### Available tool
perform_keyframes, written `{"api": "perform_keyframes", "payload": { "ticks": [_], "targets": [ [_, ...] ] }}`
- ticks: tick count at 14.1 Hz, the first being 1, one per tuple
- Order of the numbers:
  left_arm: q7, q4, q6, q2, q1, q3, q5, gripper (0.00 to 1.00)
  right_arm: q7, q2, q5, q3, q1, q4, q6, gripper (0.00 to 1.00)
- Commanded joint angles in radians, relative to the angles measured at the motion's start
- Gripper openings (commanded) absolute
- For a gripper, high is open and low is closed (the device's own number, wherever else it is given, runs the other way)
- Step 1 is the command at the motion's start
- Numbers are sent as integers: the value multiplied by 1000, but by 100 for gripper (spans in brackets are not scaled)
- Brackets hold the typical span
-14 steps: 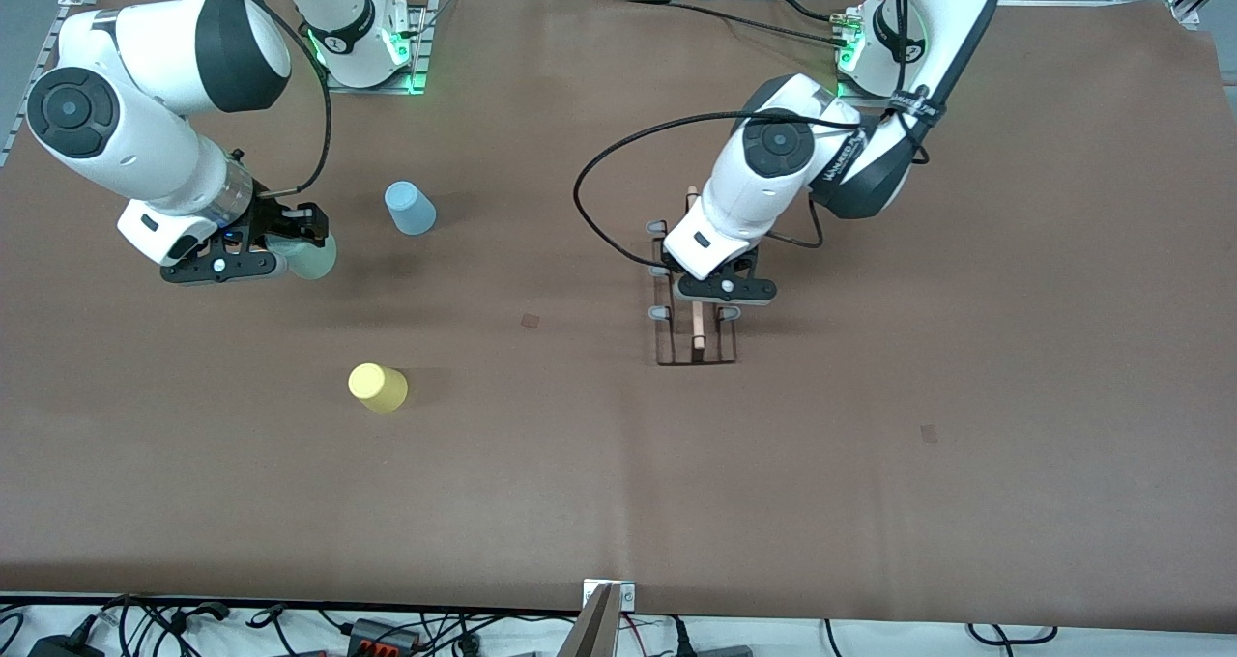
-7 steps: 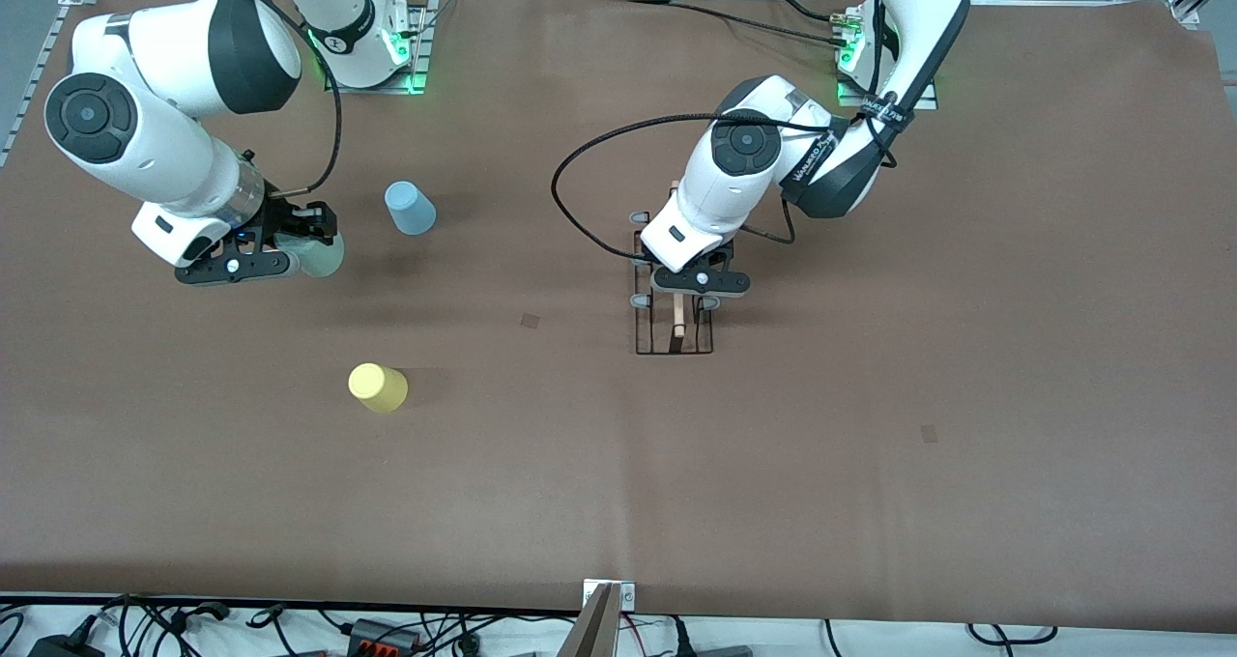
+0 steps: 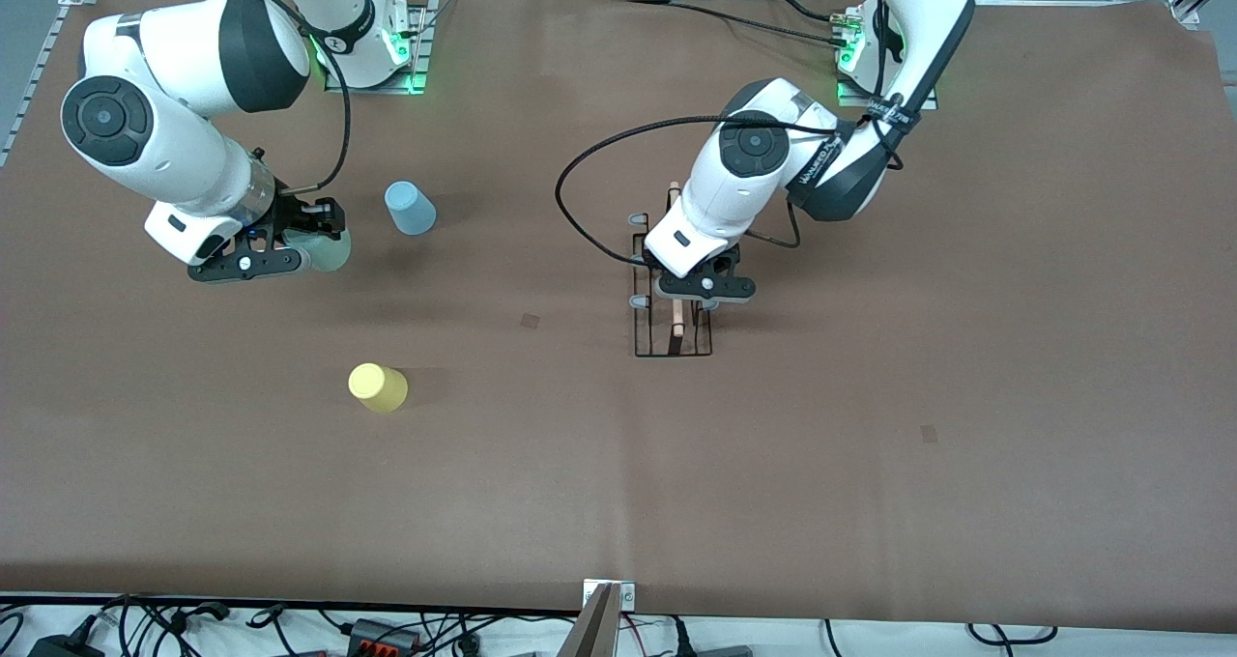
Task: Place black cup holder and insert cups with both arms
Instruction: 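Set down the holder and open the left gripper while the right gripper holds the cup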
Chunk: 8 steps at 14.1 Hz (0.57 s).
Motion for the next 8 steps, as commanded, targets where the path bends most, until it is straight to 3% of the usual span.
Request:
{"api": "perform_keyframes", "payload": {
  "ticks": [1,5,8],
  "targets": [
    [2,18,-138,-103,52,3,20,100,123,-7,39,-1,68,10,-13,2],
    [230,23,-271,-184,210,3,20,100,440,1,58,-3,265,63,13,2],
    [386,23,-321,-233,352,3,20,100,725,91,59,2,416,184,42,2]
  ]
}}
